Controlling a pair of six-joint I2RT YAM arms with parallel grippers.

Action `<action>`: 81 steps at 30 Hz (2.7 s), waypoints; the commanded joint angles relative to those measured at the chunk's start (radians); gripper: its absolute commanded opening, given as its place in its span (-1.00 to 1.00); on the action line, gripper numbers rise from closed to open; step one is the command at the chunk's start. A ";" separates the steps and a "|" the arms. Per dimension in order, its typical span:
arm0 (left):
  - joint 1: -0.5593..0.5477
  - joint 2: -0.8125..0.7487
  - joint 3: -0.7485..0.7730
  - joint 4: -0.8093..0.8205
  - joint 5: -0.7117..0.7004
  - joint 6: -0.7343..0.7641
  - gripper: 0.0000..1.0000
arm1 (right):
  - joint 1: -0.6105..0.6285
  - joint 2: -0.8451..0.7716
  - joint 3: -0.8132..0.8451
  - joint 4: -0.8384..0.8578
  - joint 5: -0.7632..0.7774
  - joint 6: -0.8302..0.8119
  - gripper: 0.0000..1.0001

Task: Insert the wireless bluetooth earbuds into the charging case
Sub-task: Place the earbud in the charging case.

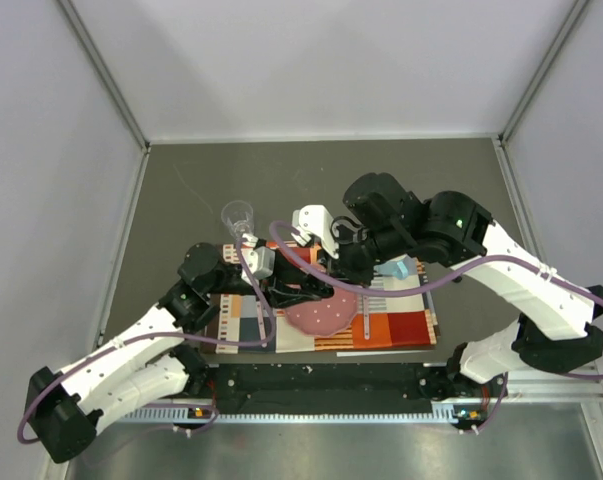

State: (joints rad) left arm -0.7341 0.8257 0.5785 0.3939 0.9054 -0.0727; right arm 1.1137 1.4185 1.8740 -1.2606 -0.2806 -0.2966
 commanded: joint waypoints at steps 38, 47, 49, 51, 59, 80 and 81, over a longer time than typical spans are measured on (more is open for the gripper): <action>0.002 0.050 0.113 -0.023 0.156 -0.016 -1.00 | 0.055 0.082 -0.016 -0.026 -0.025 -0.047 -1.00; 0.004 0.053 0.123 -0.030 0.170 -0.013 -1.00 | 0.058 0.117 0.030 -0.033 -0.017 -0.032 -0.78; 0.002 0.053 0.123 -0.030 0.168 -0.012 -1.00 | 0.058 0.122 0.034 -0.033 -0.012 -0.026 -0.75; 0.002 0.053 0.121 -0.030 0.167 -0.010 -1.00 | 0.058 0.119 0.043 -0.028 -0.008 -0.019 -0.69; 0.002 0.055 0.116 -0.029 0.170 -0.012 -1.00 | 0.058 0.094 0.062 0.020 -0.009 -0.007 -0.56; 0.002 0.046 0.087 -0.004 0.139 -0.019 -1.00 | 0.058 0.060 0.093 0.099 0.017 0.024 -0.50; 0.004 0.043 0.083 0.005 0.130 -0.022 -1.00 | 0.058 0.057 0.093 0.112 0.027 0.031 -0.50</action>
State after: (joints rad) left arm -0.7269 0.8883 0.6399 0.3058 1.0260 -0.0982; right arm 1.1584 1.5120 1.9095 -1.2560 -0.2989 -0.2832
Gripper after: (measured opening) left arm 0.340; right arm 0.245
